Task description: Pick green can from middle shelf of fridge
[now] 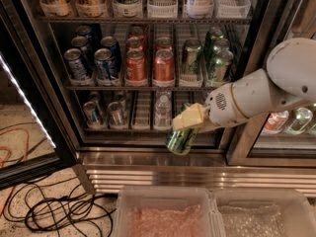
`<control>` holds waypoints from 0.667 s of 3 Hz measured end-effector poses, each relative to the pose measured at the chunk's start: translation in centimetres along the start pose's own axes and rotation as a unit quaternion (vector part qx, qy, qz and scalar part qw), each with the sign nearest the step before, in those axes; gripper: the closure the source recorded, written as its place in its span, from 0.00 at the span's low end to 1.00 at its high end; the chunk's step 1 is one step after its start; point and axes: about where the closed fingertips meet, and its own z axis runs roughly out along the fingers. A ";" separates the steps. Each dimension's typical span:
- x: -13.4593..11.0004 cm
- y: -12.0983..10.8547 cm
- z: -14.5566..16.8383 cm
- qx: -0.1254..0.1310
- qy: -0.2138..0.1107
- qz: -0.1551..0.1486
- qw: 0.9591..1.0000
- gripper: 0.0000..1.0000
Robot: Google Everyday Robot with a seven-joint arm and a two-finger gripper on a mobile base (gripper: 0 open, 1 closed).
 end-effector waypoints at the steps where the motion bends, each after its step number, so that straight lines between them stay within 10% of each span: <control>1: 3.5 1.9 -0.8 -0.029 0.049 0.033 0.998 1.00; 2: 3.5 1.9 -0.8 -0.029 0.049 0.033 0.998 1.00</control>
Offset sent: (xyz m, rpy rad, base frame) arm -0.0307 0.0034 0.0010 0.0268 0.0946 0.0181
